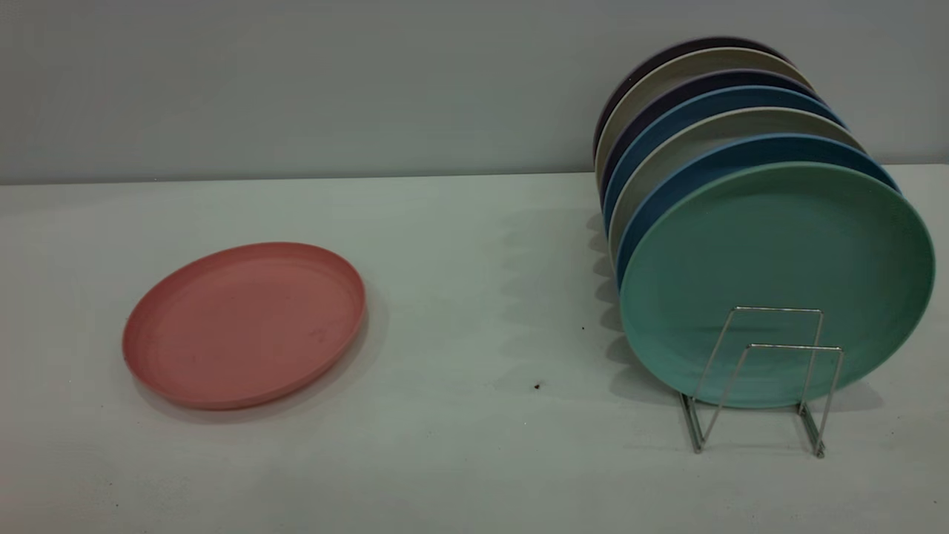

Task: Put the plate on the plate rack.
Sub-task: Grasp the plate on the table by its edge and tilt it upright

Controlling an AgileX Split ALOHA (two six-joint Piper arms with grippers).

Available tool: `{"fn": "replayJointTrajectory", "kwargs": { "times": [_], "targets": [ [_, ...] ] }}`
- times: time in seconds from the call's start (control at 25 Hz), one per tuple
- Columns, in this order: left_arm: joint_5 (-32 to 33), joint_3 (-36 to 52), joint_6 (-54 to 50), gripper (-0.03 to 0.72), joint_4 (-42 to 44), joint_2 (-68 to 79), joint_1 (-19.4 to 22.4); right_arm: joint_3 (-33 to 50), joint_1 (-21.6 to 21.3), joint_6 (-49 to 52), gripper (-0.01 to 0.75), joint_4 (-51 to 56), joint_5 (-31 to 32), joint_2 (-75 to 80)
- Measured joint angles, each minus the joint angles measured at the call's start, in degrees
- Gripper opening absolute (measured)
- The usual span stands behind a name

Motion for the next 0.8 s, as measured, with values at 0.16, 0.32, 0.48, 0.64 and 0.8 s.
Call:
{"fn": "replayJointTrajectory", "kwargs": {
  "times": [0.16, 0.32, 0.48, 0.64, 0.8],
  "targets": [
    [0.00, 0.00, 0.00, 0.454, 0.00, 0.00, 0.00, 0.00, 0.00, 0.00, 0.297, 0.00, 0.00, 0.00],
    [0.00, 0.00, 0.00, 0.454, 0.00, 0.00, 0.00, 0.00, 0.00, 0.00, 0.297, 0.00, 0.00, 0.00],
    [0.00, 0.00, 0.00, 0.454, 0.00, 0.00, 0.00, 0.00, 0.00, 0.00, 0.297, 0.00, 0.00, 0.00],
    [0.00, 0.00, 0.00, 0.454, 0.00, 0.00, 0.00, 0.00, 0.00, 0.00, 0.297, 0.00, 0.00, 0.00],
    [0.00, 0.00, 0.00, 0.454, 0.00, 0.00, 0.00, 0.00, 0.00, 0.00, 0.297, 0.00, 0.00, 0.00]
  ]
}}
